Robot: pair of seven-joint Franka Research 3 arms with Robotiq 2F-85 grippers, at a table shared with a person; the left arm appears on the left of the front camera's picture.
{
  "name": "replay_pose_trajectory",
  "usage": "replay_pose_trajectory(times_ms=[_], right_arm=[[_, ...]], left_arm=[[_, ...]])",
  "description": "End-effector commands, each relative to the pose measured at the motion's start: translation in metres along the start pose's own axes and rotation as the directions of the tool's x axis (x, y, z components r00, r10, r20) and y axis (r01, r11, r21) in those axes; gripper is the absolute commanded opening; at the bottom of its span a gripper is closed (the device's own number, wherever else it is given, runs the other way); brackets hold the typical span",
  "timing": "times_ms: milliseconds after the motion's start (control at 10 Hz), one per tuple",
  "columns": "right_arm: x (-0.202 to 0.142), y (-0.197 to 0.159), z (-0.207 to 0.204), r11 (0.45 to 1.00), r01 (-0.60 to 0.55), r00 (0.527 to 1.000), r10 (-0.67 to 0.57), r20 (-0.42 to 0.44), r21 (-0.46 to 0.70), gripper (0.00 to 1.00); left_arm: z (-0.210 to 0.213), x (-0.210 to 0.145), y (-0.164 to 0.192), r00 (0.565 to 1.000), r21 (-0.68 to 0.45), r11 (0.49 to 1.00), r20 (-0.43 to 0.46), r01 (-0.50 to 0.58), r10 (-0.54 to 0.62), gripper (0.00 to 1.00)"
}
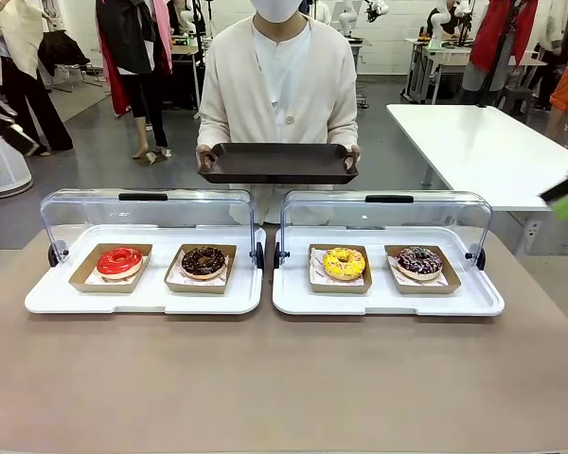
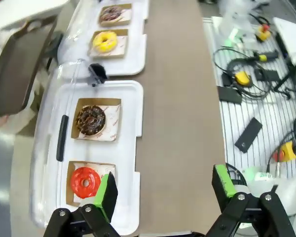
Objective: Provide the desired donut to the person.
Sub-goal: Pick up and lift the Paper togo box containing the Donut pointed at by the person.
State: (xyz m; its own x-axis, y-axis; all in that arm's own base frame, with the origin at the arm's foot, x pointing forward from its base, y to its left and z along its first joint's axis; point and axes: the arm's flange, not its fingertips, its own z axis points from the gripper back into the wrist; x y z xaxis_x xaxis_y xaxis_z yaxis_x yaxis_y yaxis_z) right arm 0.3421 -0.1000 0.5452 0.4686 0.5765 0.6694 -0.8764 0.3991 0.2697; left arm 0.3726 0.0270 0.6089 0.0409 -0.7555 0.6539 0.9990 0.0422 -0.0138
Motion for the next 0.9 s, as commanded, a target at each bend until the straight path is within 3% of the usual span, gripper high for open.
replay_pose_trajectory(times_ms=[0,300,500,800], right_arm=[[-0.03,-0.016,0.025,0.993,-0.105,0.982,0.095,0.163,0.054,1.0],[-0.08,-0.017,0.046,0.988,-0.151,0.918,0.147,0.368,-0.018,1.0],[-0.098,-0.015,0.051,0.99,-0.14,0.897,0.138,0.419,-0.026,1.0],[-0.107,-0.011,0.054,0.99,-0.14,0.893,0.137,0.428,-0.025,1.0]], left_arm=[[0.021,-0.048,0.018,0.993,-0.013,1.0,0.113,0.024,-0.022,1.0],[0.031,-0.106,0.016,0.958,0.059,0.998,0.285,-0.009,-0.008,1.0],[0.041,-0.134,0.01,0.924,0.13,0.991,0.382,-0.028,-0.024,1.0],[0.041,-0.155,0.005,0.92,0.118,0.99,0.392,-0.072,0.02,1.0]])
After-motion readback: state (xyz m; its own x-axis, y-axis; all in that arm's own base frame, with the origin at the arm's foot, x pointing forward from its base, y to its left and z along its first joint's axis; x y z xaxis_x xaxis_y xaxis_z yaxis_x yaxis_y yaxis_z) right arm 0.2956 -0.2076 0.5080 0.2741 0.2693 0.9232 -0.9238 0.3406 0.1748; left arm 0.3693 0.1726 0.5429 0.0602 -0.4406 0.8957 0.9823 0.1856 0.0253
